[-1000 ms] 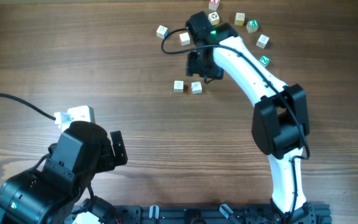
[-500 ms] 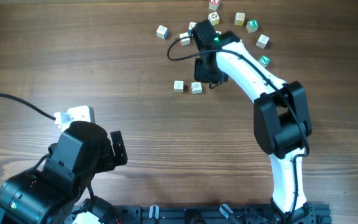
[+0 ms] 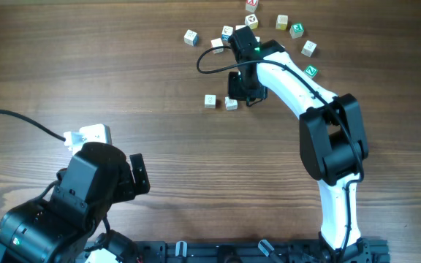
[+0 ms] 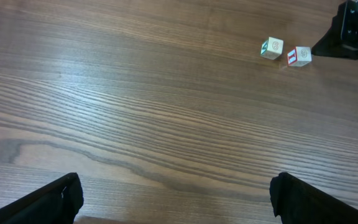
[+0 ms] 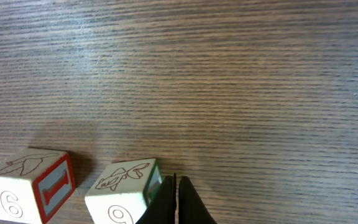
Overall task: Form a horizontal line
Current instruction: 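Place the 9 block right beside the 6 block and release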
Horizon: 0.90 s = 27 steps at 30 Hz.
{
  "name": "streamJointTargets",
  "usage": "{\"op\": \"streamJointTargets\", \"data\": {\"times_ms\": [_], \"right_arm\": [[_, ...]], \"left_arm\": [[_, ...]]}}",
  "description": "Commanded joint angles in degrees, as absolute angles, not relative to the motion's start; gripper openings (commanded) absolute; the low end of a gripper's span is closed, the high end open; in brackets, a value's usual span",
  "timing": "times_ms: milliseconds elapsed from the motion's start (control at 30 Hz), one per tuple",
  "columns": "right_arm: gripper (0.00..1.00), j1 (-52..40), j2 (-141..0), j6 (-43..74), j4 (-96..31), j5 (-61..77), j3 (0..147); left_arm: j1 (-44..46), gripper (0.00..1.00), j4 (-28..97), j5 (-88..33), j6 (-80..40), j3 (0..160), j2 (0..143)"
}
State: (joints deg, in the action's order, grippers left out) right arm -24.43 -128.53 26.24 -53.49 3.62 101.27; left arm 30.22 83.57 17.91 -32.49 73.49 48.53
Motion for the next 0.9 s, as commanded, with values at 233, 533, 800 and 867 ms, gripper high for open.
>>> {"op": "streamJointTargets", "data": {"times_ms": [233,533,800,867], "right_arm": [[0.04,-24.34,-127.55,24.16,-53.82,7.79,100.75],[0.04,-24.36,-127.55,25.63,-56.36,3.64,100.75],[0.04,-24.36,-128.53,25.67,-52.07,7.11,96.2],[0.04,-24.36,-128.53,25.63,-51.66,7.64,95.72]], "left_arm": [[29.87,1.0,83.44,17.61,-33.5,73.28,48.42],[29.89,1.0,83.44,17.61,-33.5,73.28,48.42],[29.87,1.0,83.44,17.61,-33.5,73.28,48.42],[29.87,1.0,83.44,17.61,-33.5,73.28,48.42]]}}
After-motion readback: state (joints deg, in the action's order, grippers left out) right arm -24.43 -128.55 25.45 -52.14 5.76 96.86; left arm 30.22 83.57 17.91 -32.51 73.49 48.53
